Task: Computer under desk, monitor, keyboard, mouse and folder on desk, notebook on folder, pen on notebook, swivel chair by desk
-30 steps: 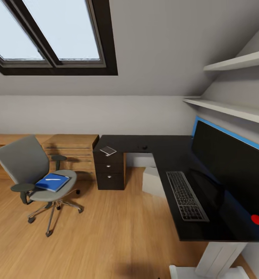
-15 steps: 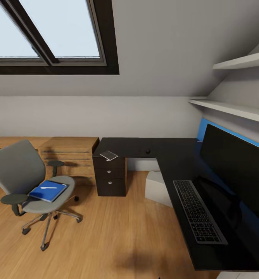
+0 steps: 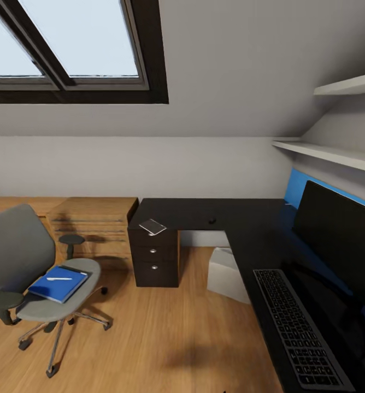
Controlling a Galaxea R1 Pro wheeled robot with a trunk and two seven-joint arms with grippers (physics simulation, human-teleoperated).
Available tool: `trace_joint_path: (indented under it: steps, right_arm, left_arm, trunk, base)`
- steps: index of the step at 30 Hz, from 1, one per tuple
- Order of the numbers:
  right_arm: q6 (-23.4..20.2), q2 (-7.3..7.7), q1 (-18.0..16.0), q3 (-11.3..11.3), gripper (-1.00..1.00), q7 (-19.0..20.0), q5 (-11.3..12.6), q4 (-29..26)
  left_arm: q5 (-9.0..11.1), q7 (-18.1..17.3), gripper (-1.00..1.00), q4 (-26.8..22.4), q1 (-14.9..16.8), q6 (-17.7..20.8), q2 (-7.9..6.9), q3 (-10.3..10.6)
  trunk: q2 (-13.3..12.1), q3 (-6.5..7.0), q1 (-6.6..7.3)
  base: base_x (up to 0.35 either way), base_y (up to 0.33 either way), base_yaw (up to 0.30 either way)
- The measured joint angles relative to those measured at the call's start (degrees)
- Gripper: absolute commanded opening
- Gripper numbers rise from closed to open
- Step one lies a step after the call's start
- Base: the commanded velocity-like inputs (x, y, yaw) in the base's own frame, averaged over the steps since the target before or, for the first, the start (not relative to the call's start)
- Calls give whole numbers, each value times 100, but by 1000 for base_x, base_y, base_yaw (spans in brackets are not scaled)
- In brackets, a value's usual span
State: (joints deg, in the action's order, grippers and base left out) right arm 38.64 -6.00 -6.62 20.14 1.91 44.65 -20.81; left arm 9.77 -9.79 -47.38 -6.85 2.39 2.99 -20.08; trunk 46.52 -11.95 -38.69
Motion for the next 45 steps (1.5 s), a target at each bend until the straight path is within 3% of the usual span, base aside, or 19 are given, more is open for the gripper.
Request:
trace_joint_path:
  steps: [14, 21, 27, 28, 31, 33, 34, 35, 36, 37, 38, 39, 40, 43, 45]
  right_arm:
    - [5, -18, 0, 5, 100, 0, -6, -9]
    - [66, -11, -2, 3, 100, 6, -250, -65]
    - [52, -10, -156, 1, 100, -29, -302, -267]
    - [11, 12, -320, 0, 100, -96, -327, -555]
    - [-173, 68, -442, -12, 100, -312, -388, -994]
    - [-757, 235, -498, -12, 100, -766, -570, -1651]
    - [-1322, 347, -515, -10, 100, -1150, -737, -2149]
    - [-1639, 398, -522, -12, 100, -1353, -809, -2428]
    - [-2616, 518, -532, -20, 100, -1946, -971, -3181]
    - [-3315, 581, -538, -33, 100, -2353, -1038, -3759]
    - [-4916, 668, -604, -307, 100, -3307, -1064, -4700]
    - [-5237, 673, -644, -389, 100, -3410, -1085, -5391]
    - [-5554, 680, -724, -527, 100, -3512, -1078, -5598]
    - [-6615, 693, -1013, -933, 100, -3638, -1071, -5859]
    - [-6677, 696, -1044, -982, 100, -3639, -1082, -5871]
  left_arm:
    - [-3, 0, 100, 4, 0, 8, 1, 1]
    - [-19, -3, 100, 89, 0, 0, 18, 192]
    - [-16, 12, 100, -781, 1, 34, 37, 503]
    - [-12, 21, 100, -1231, 2, 95, 47, 657]
    - [-17, 27, 100, -1701, 1, 405, 65, 727]
    - [-12, 35, 100, -2268, 0, 1060, 129, 753]
    - [-4, 89, 100, -2597, 0, 1421, 199, 760]
    - [-3, 136, 100, -2755, 0, 1579, 239, 765]
    - [8, 373, 100, -3110, 0, 1884, 359, 782]
    - [13, 618, 100, -3317, -1, 2010, 440, 820]
    - [-6, 1623, 100, -3763, -1, 2200, 590, 1409]
    - [0, 1817, 100, -3824, 0, 2217, 607, 1577]
    - [6, 2093, 100, -3903, 6, 2237, 625, 1767]
    - [20, 2616, 100, -4167, 35, 2267, 701, 2187]
    - [20, 2668, 100, -4185, 39, 2266, 701, 2232]
  trunk:
    - [0, 0, 0]
    - [0, 0, 0]
    - [0, 1, 0]
    - [0, 2, 0]
    - [0, 1, 0]
    - [0, 2, -1]
    - [0, 2, -1]
    - [0, 1, -2]
    - [-1, 2, -2]
    - [0, 2, -3]
    - [-2, 1, -3]
    - [0, 2, -3]
    - [-1, 2, -3]
    - [-1, 1, -3]
    - [-1, 1, -3]
  base:
    - [304, 200, 0]
    - [286, 205, 0]
    - [303, 166, 0]
    - [320, 56, 0]
    - [323, 20, 0]
    - [247, -63, 0]
    - [167, -51, 0]
    - [85, -26, 0]
    - [55, -17, 0]
    - [11, -4, 0]
    - [7, -2, 0]
    - [5, -1, 0]
    - [4, -1, 0]
    - [1, 0, 0]
    - [59, 0, 0]
